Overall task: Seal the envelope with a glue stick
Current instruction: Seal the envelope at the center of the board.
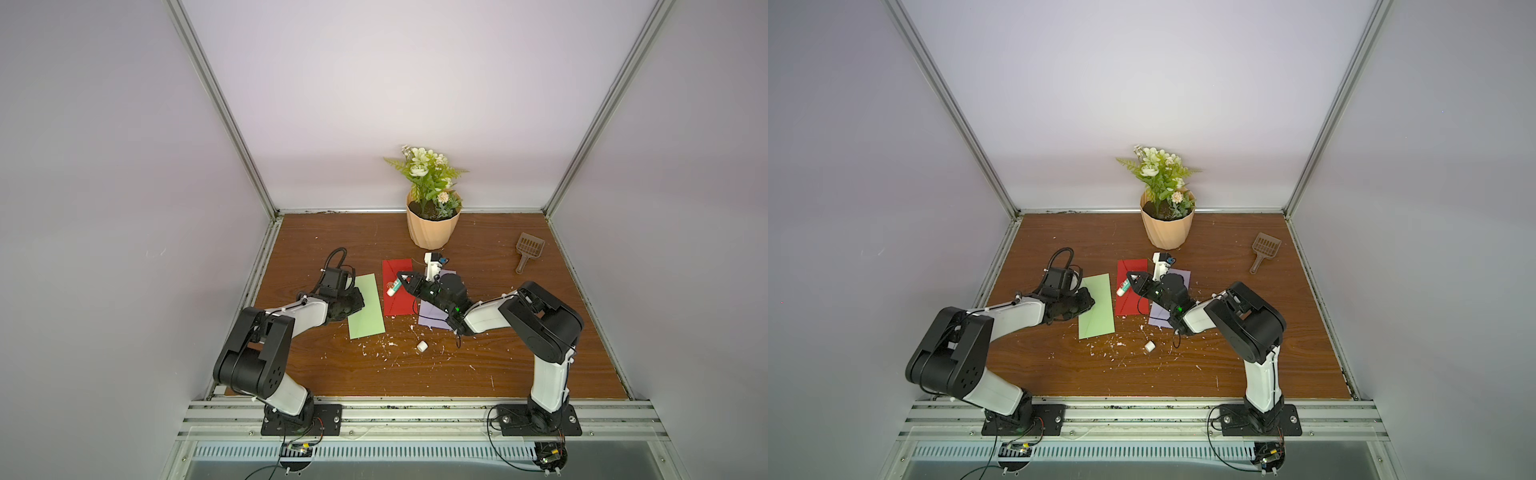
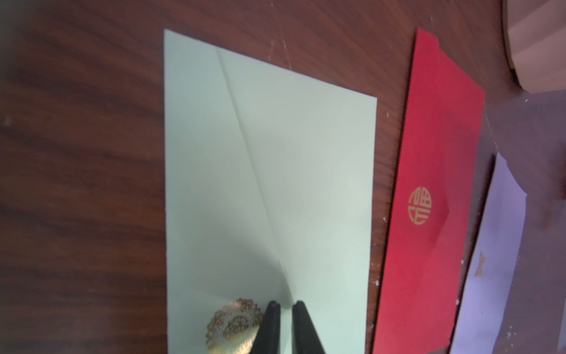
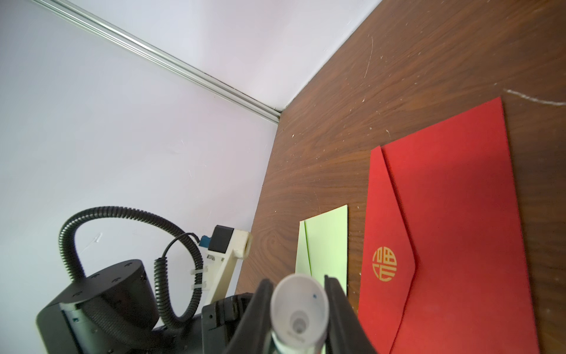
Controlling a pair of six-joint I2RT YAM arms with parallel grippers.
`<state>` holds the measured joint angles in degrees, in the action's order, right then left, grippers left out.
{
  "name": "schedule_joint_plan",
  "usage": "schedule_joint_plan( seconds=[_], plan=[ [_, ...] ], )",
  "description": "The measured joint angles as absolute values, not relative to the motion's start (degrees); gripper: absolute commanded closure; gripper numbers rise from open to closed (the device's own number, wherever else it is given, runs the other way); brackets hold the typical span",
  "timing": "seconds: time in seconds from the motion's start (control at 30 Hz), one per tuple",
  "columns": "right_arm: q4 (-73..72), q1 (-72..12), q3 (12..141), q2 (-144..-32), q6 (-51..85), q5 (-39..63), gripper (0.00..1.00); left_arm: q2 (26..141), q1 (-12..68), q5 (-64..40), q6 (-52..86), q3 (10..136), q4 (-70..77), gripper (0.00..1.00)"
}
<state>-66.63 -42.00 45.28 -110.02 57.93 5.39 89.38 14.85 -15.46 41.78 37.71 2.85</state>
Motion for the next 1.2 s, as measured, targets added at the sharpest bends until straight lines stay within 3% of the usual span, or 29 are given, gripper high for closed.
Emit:
schedule_joint_plan(
  seconds=[0.2,0.67,1.2],
  plan=[
    [-66.6,-41.9,45.1,-109.9,57.9,5.4,1.0,90.0,15.3,-14.6,41.6,37.7,3.7,1.0],
    [-66.6,-41.8,44.9,-109.9,57.8,5.4,1.0,91.0,20.2,-2.7,37.2,42.2,-3.9,1.0],
    [-66.4,-41.6,44.9,-108.7,57.3,6.5,1.0,86.3,20.3,-2.2,36.8,48.6,-12.6,1.0]
  ],
)
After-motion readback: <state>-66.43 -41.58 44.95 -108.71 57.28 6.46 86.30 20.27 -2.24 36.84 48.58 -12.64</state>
